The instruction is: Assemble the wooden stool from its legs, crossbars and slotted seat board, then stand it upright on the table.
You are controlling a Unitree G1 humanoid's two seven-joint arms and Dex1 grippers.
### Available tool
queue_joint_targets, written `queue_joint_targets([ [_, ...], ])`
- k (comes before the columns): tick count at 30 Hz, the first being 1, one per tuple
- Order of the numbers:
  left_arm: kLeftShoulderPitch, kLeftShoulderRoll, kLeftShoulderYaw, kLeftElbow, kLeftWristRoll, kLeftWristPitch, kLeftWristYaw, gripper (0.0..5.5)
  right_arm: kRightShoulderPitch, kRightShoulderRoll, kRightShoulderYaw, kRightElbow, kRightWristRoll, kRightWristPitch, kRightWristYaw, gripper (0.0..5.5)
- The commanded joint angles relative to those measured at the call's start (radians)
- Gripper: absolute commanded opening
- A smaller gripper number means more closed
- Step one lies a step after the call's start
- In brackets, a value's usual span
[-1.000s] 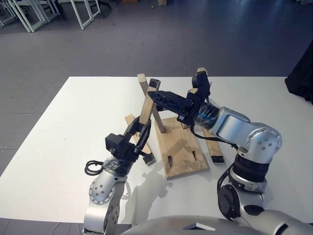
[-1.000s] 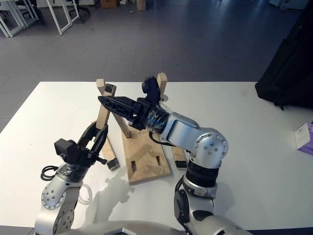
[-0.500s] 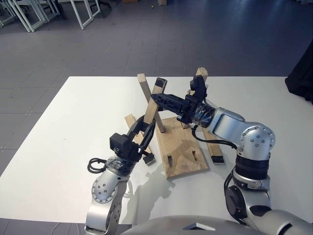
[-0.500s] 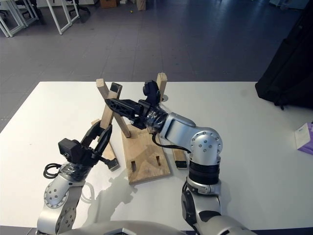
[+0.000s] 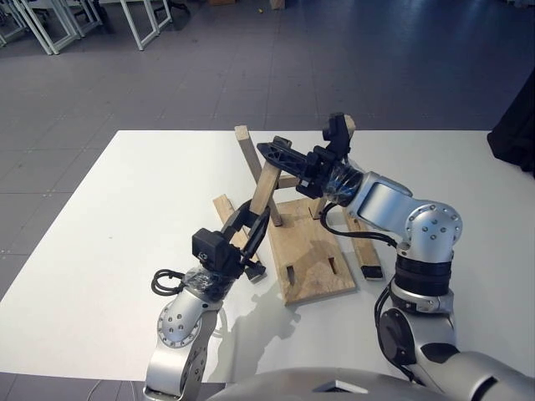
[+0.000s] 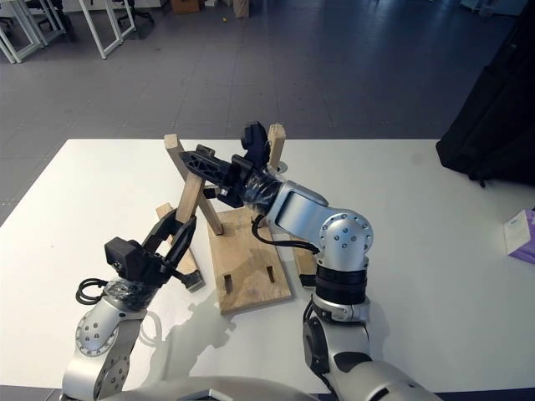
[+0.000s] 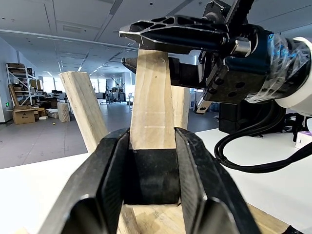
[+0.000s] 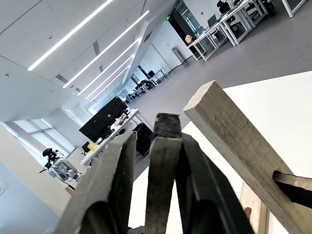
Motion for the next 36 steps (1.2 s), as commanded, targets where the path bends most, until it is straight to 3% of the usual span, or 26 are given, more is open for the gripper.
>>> queue_joint_targets([
  [1, 0.007, 0.009, -0.005, 0.005, 0.008, -0.011, -0.009, 1.33, -0.004, -0.004, 0.002, 0.001, 0.014, -0.003, -0.013, 0.54],
  [3, 0.002, 0.004, -0.003, 0.004, -0.006, -0.017, -0.012, 1.33, -0.002, -0.004, -0.004, 0.004, 0.008, -0.016, -0.022, 0.45],
  [7, 0.001, 0.004, 0.006, -0.011, -0.041, 0.030, -0.001, 2.21, 0.020, -0.024, -0.026, -0.012, 0.006, -0.028, -0.041, 0.39],
  [13, 0.025, -0.014, 0.014, -0.021, -0.021, 0.086, 0.066, 3.25, 0.180, -0.245, -0.236, -0.139, 0.117, -0.015, -0.116, 0.39],
  [15, 0.050, -0.042, 0.020, -0.021, 0.024, 0.089, 0.129, 3.45, 0.199, -0.311, -0.267, -0.169, 0.119, -0.027, -0.127, 0.39],
  [17, 0.065, -0.081, 0.027, -0.005, 0.066, 0.117, 0.206, 3.46, 0.226, -0.371, -0.237, -0.205, -0.019, -0.088, -0.103, 0.39],
  [22, 0.060, -0.166, 0.137, 0.120, 0.160, 0.321, 0.441, 3.46, 0.317, -0.300, -0.074, -0.180, -0.360, -0.320, -0.105, 0.39],
  [29, 0.029, -0.165, 0.139, 0.122, 0.173, 0.395, 0.442, 3.46, 0.410, -0.230, -0.053, -0.081, -0.573, -0.512, -0.080, 0.39],
  [36, 0.008, -0.158, 0.146, 0.128, 0.180, 0.407, 0.427, 3.46, 0.407, -0.192, -0.056, 0.009, -0.642, -0.587, -0.038, 0.39],
])
